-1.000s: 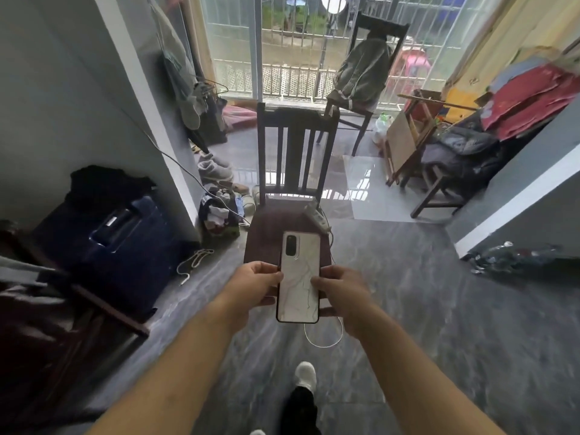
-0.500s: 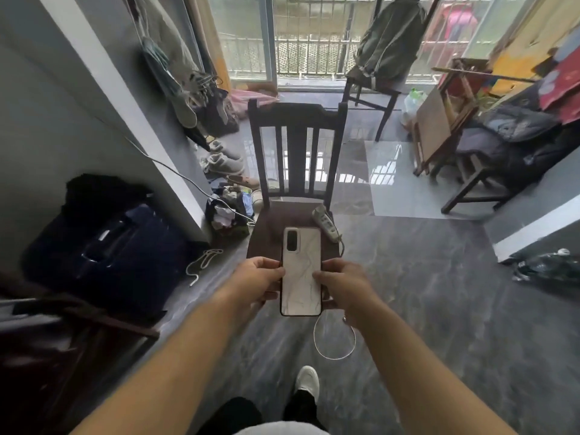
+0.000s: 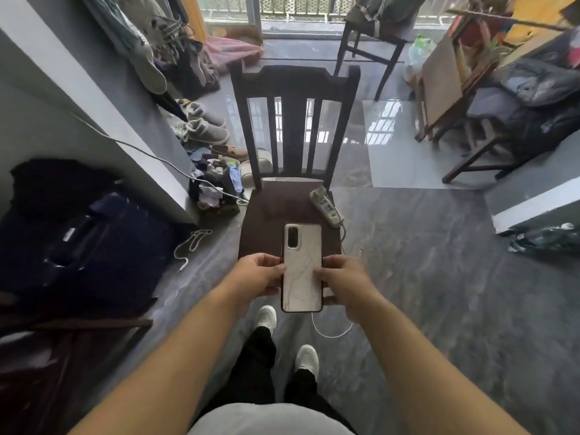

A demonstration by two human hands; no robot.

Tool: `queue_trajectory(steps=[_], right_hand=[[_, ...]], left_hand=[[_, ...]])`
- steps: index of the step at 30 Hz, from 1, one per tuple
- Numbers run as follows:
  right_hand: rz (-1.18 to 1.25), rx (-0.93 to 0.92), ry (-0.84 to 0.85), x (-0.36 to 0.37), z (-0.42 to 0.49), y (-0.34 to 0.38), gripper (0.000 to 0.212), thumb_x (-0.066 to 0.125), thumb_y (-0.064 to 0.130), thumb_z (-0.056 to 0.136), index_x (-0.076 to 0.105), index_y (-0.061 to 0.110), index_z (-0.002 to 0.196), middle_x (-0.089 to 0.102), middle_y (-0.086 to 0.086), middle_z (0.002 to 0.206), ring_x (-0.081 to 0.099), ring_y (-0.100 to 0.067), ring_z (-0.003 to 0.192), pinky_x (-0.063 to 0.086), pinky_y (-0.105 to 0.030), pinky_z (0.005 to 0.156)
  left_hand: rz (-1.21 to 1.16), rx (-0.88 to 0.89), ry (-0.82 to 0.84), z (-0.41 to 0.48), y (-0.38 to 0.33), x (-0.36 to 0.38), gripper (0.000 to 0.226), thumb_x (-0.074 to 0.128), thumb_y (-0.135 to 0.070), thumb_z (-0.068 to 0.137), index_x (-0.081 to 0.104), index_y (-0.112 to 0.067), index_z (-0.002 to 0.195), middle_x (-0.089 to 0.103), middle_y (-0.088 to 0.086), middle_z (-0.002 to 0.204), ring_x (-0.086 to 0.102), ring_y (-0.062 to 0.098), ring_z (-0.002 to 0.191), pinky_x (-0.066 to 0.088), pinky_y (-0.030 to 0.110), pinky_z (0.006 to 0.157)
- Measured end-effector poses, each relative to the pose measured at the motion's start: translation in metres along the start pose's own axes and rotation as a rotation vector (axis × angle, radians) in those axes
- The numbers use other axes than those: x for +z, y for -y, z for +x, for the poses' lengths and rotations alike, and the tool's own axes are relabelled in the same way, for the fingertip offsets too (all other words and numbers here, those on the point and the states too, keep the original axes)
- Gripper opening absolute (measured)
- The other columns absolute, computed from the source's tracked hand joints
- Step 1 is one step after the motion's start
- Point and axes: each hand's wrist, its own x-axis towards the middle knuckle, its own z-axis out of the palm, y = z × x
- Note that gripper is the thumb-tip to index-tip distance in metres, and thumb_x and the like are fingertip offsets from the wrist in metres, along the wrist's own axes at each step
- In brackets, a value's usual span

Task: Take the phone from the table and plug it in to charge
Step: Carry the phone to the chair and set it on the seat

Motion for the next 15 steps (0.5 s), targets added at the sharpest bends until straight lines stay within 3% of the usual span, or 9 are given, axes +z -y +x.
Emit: queue_trajectory(steps=[4,10,15], right_hand=[[-0.012,0.044,-0.012,0.023,0.025,0.009,0.018,0.060,0.002,0.096,0.069,0.004,0.111,0.072,-0.022,0.113,0.071,-0.031,0.094,0.064,-0.050,0.069],[-0.026,0.123,-0.043,0.057,0.071,0.005,0.023,0.062,0.006,0.097,0.068,0.007,0.120,0.073,-0.017,0.110,0.072,-0.035,0.098,0.063,-0.058,0.075],[0.012,0.182,-0.053,0.067,0.111,-0.010,0.024,0.061,0.007,0.097,0.067,0.009,0.120,0.074,-0.012,0.107,0.073,-0.030,0.095,0.063,-0.040,0.061]], left_hand=[[-0.012,-0.053,0.062,0.032,-0.006,-0.027,0.008,0.070,-0.007,0.096,0.064,-0.011,0.098,0.071,0.008,0.092,0.066,0.018,0.075,0.057,0.037,0.078],[0.063,-0.138,0.165,0.085,-0.007,-0.064,0.007,0.068,-0.006,0.097,0.065,-0.011,0.100,0.073,0.005,0.083,0.068,0.013,0.067,0.058,0.030,0.069],[0.135,-0.183,0.230,0.136,0.006,-0.074,0.009,0.069,-0.011,0.097,0.067,-0.010,0.106,0.075,0.005,0.090,0.072,0.014,0.076,0.060,0.033,0.074]])
